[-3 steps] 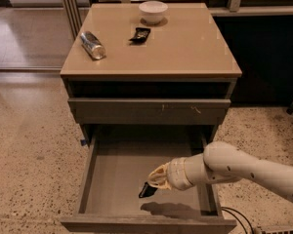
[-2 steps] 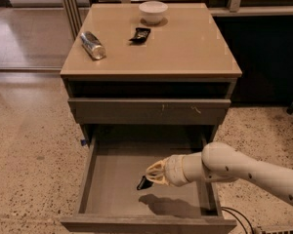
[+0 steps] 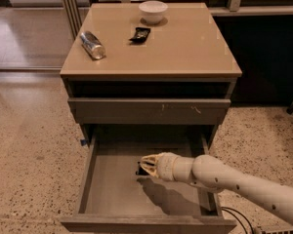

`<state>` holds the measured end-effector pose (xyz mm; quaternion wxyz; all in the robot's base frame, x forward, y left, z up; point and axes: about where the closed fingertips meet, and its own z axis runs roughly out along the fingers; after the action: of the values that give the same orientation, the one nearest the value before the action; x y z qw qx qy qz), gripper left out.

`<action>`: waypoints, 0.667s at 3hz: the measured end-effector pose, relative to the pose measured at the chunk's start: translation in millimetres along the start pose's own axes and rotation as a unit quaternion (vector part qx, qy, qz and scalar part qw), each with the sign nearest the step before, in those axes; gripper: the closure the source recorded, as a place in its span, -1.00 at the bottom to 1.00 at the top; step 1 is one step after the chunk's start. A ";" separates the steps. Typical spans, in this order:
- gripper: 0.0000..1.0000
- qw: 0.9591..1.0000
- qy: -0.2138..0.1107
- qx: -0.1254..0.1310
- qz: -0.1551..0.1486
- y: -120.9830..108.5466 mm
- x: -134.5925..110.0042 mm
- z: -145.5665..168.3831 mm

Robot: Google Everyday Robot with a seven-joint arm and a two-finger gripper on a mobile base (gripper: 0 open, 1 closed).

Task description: Place rxbar blueberry into middle drawer

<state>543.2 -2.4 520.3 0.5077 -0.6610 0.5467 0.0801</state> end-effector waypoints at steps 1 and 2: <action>1.00 1.000 0.000 0.000 0.001 0.9 0.4 0.4; 1.00 1.000 0.020 -0.003 0.019 17.2 15.7 1.1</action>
Offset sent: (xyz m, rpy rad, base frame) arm -0.0174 -0.0222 -0.0505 -0.0442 0.0906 -0.0974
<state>536.0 -9.8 499.4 0.4932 -0.6533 0.5691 0.0783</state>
